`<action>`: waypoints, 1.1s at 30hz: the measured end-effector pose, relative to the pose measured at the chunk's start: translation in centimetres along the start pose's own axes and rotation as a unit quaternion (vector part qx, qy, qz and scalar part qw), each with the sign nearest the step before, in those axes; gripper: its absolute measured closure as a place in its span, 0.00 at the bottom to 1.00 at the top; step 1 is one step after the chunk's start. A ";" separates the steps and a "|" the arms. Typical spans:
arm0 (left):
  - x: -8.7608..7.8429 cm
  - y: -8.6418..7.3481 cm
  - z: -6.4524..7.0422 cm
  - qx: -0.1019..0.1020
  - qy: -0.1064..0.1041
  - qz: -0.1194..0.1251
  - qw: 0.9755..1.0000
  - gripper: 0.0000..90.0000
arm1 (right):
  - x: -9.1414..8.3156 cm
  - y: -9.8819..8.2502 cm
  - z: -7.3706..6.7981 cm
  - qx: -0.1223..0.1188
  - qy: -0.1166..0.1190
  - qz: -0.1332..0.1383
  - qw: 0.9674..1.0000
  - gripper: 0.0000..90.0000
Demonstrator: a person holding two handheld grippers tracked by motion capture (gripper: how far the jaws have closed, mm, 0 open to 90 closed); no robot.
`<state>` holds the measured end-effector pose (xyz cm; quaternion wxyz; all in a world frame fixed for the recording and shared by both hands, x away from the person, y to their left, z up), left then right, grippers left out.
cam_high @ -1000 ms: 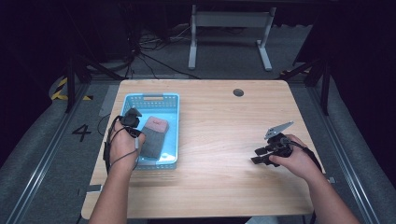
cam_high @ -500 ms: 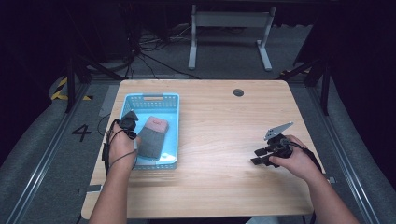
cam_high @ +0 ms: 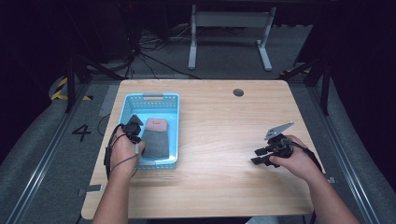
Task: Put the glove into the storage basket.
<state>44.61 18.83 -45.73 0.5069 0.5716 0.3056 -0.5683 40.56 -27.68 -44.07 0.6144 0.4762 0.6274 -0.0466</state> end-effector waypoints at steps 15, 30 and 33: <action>-5.1 -1.2 3.5 0.076 -0.017 0.099 0.992 0.86 | -0.2 -0.1 0.1 0.004 -0.006 0.001 1.000 0.60; -8.4 -4.3 8.8 0.229 -0.086 0.153 0.957 0.86 | -0.2 -0.3 0.0 0.002 -0.005 0.000 1.000 0.61; -8.3 -4.8 8.8 0.238 -0.100 0.150 0.954 0.86 | -0.4 -0.4 0.1 0.002 -0.005 0.001 1.000 0.60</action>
Point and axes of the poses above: each handheld gripper's, and its own axes: x roughly forward along the jaws, y roughly out of its top, z roughly to its right, the point moved 3 cm from there along x, roughly forward along the jaws, and after that the axes turned 8 degrees about x, right-handed, at the moved point
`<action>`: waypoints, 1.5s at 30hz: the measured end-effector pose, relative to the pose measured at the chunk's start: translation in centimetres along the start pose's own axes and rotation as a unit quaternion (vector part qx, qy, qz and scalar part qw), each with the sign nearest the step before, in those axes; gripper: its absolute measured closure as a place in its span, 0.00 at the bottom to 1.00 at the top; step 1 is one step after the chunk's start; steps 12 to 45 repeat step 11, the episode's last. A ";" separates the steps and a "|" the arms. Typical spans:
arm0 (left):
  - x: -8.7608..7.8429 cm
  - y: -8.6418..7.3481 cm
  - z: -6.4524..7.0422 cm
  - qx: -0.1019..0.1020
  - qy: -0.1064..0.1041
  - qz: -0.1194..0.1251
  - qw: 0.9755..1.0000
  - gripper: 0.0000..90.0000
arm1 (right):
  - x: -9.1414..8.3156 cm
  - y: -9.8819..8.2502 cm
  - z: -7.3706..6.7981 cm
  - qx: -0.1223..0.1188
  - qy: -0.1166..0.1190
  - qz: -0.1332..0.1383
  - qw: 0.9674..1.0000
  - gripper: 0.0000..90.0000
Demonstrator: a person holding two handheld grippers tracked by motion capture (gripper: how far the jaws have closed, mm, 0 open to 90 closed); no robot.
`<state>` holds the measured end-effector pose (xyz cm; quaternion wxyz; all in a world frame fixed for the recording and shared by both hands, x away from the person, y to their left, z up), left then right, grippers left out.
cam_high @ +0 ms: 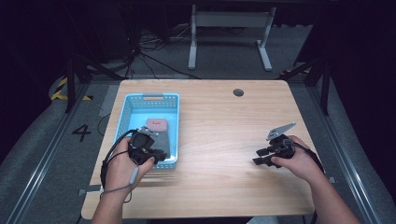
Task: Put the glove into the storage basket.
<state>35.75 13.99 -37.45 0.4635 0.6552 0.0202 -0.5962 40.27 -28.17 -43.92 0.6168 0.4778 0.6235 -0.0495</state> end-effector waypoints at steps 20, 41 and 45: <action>-0.2 -1.3 0.1 0.003 -0.020 -0.007 1.000 0.83 | 0.1 -0.1 0.3 0.002 0.000 -0.002 1.000 0.60; -0.2 -1.3 0.1 0.003 -0.020 -0.007 1.000 0.83 | 0.1 -0.1 0.3 0.002 0.000 -0.002 1.000 0.60; -0.2 -1.3 0.1 0.003 -0.020 -0.007 1.000 0.83 | 0.1 -0.1 0.3 0.002 0.000 -0.002 1.000 0.60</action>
Point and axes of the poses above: each handheld gripper's, and its own axes: x roughly forward along the jaws, y roughly out of its top, z roughly to its right, the point moved 3 cm from there along x, roughly forward along the jaws, and after that the axes turned 8 degrees about x, right-handed, at the moved point
